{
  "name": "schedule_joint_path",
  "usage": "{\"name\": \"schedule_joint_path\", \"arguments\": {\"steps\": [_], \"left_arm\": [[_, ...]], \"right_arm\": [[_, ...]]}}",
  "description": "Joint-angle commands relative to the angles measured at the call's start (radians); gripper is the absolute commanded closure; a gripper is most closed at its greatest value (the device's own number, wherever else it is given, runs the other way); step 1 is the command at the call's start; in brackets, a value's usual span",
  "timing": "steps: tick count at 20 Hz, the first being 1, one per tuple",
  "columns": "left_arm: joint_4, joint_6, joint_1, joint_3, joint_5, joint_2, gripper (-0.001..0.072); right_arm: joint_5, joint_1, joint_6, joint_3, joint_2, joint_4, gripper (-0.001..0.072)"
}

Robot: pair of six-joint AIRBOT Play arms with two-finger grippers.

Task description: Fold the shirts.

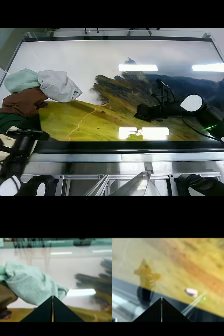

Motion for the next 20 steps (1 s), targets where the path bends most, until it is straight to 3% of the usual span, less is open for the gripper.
{"name": "schedule_joint_path", "arguments": {"steps": [1,3,6,8,9,11,12,13,14,15,18,20], "left_arm": [[-0.006,-0.064,0.127,0.209,0.023,-0.213,0.0688],[-0.006,-0.061,0.277,0.41,-0.132,-0.482,0.069],[-0.018,-0.076,0.475,0.706,-0.478,-0.877,0.0691],[-0.042,-0.124,0.557,0.894,-0.706,-1.116,0.0691],[-0.074,-0.096,0.571,0.973,-0.785,-1.224,0.0692],[-0.15,0.049,0.549,1.114,-0.924,-1.419,0.071],[-0.17,0.051,0.521,1.174,-0.944,-1.501,0.067],[-0.184,0.047,0.49,1.233,-0.942,-1.58,0.0377],[-0.209,0.044,0.459,1.29,-0.944,-1.651,0.0189],[-0.219,0.044,0.43,1.343,-0.927,-1.709,0.0052],[-0.216,0.044,0.361,1.484,-0.863,-1.85,0.0045],[-0.176,0.039,0.334,1.566,-0.893,-1.931,0.0046]], "right_arm": [[-0.015,-0.08,-0.061,0.013,0.0,0.0,0.0695],[-0.015,-0.151,-0.101,0.029,0.0,0.0,0.0694],[-0.015,-0.253,-0.12,0.031,0.0,-0.003,0.0693],[-0.02,-0.314,-0.122,0.031,0.0,-0.011,0.0685],[-0.024,-0.34,-0.157,0.031,-0.001,-0.011,0.0678],[-0.027,-0.388,-0.214,0.031,-0.001,-0.012,0.0308],[-0.04,-0.408,-0.238,0.031,-0.001,-0.012,0.0276],[-0.06,-0.425,-0.247,0.031,-0.001,-0.012,0.0276],[-0.077,-0.437,-0.248,0.031,-0.001,-0.012,0.0276],[-0.084,-0.449,-0.248,0.031,-0.001,-0.011,0.0276],[-0.088,-0.467,-0.25,0.031,-0.001,-0.012,0.0277],[-0.102,-0.467,-0.25,0.031,-0.001,-0.012,0.0278]]}}
